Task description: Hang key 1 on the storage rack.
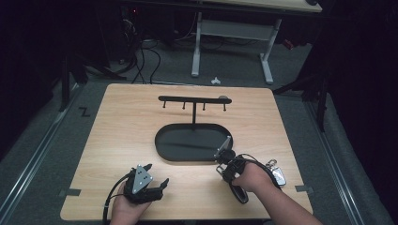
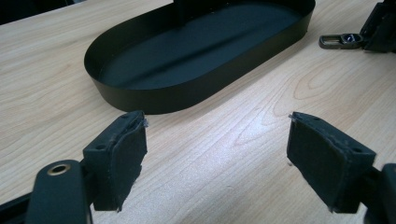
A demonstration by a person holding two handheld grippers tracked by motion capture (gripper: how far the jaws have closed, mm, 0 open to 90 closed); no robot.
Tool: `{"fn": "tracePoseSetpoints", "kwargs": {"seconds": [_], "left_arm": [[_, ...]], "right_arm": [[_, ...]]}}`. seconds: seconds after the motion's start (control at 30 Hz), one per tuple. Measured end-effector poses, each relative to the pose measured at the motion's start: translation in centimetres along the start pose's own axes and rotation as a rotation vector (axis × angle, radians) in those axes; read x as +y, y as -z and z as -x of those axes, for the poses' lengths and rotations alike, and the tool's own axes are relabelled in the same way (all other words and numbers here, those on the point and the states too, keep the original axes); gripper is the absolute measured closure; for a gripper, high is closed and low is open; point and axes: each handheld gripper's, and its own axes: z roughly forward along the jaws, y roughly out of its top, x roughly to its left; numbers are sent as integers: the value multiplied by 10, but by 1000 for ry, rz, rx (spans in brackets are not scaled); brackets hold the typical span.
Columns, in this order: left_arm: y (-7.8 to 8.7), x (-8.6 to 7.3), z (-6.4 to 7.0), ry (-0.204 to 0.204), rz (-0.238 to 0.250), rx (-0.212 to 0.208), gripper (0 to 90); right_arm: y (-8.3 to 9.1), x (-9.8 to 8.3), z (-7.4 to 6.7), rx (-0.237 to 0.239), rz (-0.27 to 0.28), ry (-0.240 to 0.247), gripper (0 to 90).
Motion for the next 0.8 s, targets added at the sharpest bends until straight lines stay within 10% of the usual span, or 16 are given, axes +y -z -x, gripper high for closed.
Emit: {"fn": "tracePoseSetpoints", "kwargs": {"seconds": [0.8], "left_arm": [[1, 1, 2, -1, 6, -16, 212]], "right_arm": [[0, 2, -4, -15, -28, 62, 803]]}}
